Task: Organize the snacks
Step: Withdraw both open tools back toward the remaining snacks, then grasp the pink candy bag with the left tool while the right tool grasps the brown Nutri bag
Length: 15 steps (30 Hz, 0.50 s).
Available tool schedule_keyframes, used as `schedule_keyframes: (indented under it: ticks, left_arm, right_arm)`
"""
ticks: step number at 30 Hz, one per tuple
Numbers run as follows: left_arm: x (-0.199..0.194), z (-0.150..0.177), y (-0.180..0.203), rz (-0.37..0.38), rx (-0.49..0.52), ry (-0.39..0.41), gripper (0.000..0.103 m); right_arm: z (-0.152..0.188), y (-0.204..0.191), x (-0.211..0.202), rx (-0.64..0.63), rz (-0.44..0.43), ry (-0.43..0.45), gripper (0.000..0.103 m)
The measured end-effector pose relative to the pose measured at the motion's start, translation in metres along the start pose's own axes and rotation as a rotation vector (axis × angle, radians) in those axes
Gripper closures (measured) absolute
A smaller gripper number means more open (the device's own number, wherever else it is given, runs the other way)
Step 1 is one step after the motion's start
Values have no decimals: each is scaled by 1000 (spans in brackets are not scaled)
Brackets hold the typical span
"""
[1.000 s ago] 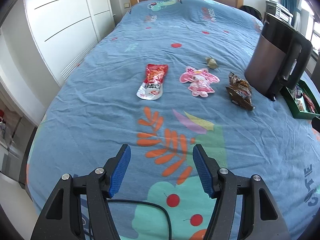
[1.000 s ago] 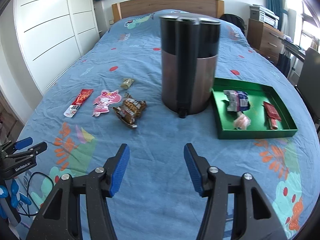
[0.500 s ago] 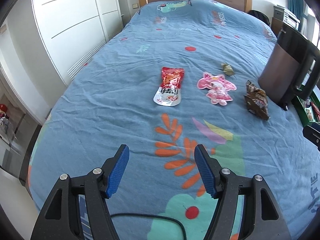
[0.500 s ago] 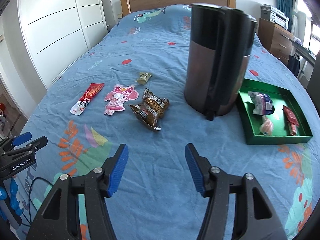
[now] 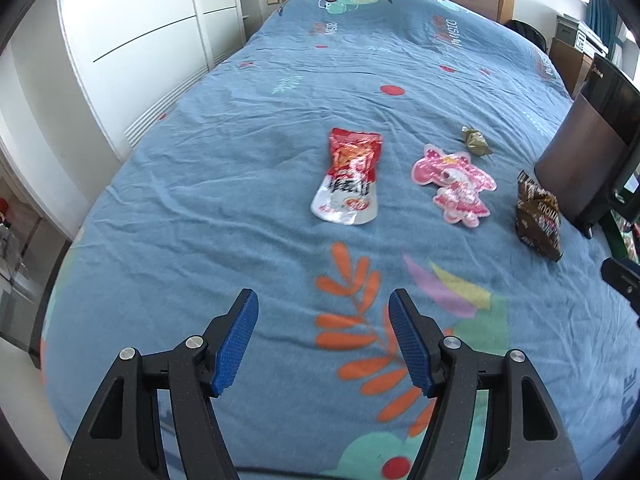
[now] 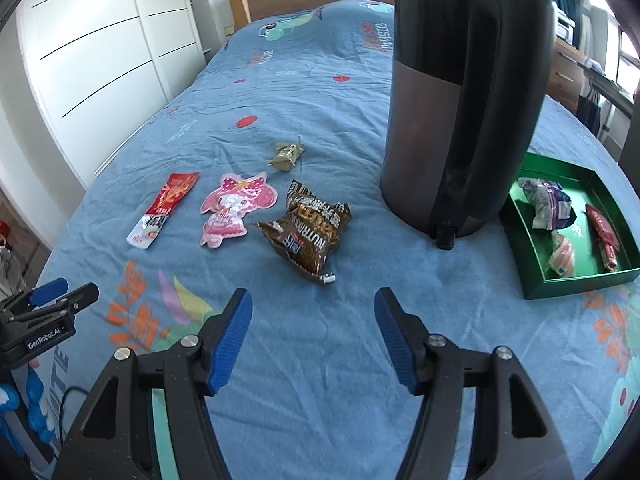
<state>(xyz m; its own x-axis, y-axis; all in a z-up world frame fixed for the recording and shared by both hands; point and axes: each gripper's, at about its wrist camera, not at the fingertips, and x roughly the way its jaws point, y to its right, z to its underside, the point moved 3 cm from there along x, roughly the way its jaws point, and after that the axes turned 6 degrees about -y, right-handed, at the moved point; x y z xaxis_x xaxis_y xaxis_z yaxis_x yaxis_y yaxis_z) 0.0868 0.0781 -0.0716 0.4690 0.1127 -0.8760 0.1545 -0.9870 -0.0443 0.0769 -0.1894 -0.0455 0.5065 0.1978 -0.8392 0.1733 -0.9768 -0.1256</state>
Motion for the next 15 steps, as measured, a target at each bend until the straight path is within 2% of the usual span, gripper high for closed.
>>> schedule_keyframes:
  ticks: [6,15]
  left_arm:
    - [8,-24,25,70,15,7,41]
    - [37,-68,76,130,103,19,41]
  right_arm:
    - [-14,-2,15,19,9,7,0]
    - [-42,-6,40,78,-5,12,0]
